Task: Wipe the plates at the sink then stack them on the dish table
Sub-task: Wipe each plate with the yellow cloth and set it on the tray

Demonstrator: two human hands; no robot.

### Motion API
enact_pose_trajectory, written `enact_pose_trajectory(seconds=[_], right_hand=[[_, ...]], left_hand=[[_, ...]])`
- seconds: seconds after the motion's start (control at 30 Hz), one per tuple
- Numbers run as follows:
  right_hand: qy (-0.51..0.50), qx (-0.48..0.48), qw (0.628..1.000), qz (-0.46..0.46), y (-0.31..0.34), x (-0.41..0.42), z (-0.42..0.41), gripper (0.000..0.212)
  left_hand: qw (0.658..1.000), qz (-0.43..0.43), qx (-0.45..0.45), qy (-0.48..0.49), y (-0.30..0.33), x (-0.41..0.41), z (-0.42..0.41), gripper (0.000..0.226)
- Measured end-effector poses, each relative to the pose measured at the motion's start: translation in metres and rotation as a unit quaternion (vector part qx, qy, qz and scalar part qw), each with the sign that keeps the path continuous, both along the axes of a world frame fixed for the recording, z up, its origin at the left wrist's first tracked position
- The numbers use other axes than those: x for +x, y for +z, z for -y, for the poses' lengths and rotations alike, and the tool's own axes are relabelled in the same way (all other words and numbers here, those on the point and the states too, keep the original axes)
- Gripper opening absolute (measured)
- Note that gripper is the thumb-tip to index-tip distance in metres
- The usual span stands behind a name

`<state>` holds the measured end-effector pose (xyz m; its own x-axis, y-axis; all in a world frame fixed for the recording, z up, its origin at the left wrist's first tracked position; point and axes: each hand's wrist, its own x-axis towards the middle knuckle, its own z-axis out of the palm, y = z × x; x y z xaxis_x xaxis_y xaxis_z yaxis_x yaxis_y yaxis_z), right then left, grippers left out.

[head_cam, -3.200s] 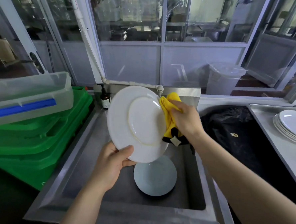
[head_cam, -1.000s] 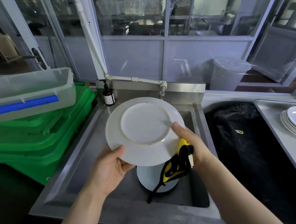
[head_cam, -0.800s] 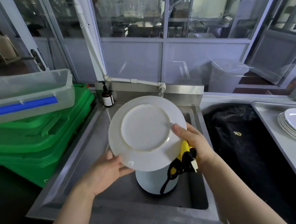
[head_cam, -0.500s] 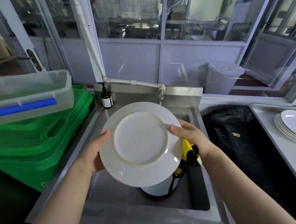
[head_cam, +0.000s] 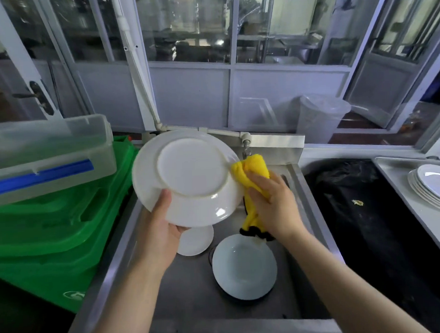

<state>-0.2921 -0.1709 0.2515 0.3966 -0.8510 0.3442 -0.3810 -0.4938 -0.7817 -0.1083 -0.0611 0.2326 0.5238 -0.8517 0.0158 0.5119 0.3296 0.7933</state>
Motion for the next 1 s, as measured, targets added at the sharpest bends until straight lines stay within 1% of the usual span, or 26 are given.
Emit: enact_pose_trajectory(seconds=[0.07,0.13,0.2,0.27,0.37,0.43,0.5,0.6,0.63,0.7,0.77,0.87,0.93,1.0], right_hand=[[0.012,-0.112,0.992,-0.058,0.0,0.013,-0.017,0.039],[0.029,-0.2,0.976,-0.081,0.002,0.026,-0.04,0.041],[0.056,-0.248,0.962,-0.096,0.004,0.041,-0.063,0.041],[0.083,-0.277,0.949,-0.122,0.003,0.054,-0.078,0.04],[0.091,-0.239,0.96,-0.111,0.002,0.057,-0.076,0.036],[0.069,-0.191,0.974,-0.101,0.0,0.052,-0.065,0.037],[0.026,-0.145,0.984,-0.102,-0.003,0.044,-0.047,0.04],[-0.048,-0.081,0.987,-0.129,-0.002,0.035,-0.023,0.04],[-0.062,-0.085,0.983,-0.151,-0.002,0.034,-0.021,0.041],[-0.065,-0.132,0.971,-0.19,-0.002,0.034,-0.027,0.046],[-0.036,-0.18,0.964,-0.19,-0.001,0.039,-0.041,0.046],[0.017,-0.246,0.952,-0.182,0.0,0.053,-0.062,0.04],[0.042,-0.244,0.953,-0.172,0.001,0.06,-0.067,0.037],[0.061,-0.198,0.965,-0.158,-0.001,0.061,-0.061,0.036]], left_hand=[[0.999,0.002,0.007,0.039,0.004,0.0,0.002,0.036],[0.998,0.002,0.013,0.059,0.005,-0.001,0.004,0.033],[0.997,-0.011,0.021,0.066,0.004,-0.001,0.005,0.036],[0.997,-0.012,0.031,0.063,0.003,0.0,0.006,0.031],[0.997,0.003,0.033,0.068,-0.002,0.004,0.004,0.025],[0.997,0.002,0.03,0.066,-0.002,0.006,0.001,0.032],[0.998,-0.002,0.031,0.057,-0.002,0.008,-0.002,0.039],[0.998,0.011,0.051,0.04,-0.002,0.009,-0.005,0.04],[0.998,0.015,0.055,0.032,-0.003,0.009,-0.006,0.038],[0.998,0.015,0.062,0.022,-0.003,0.008,-0.006,0.035],[0.997,0.023,0.068,0.024,-0.006,0.007,-0.005,0.031],[0.993,0.074,0.085,0.022,-0.011,0.009,-0.006,0.016],[0.991,0.096,0.092,0.022,-0.012,0.013,-0.007,0.02],[0.985,0.137,0.096,0.03,-0.013,0.018,-0.007,0.02]])
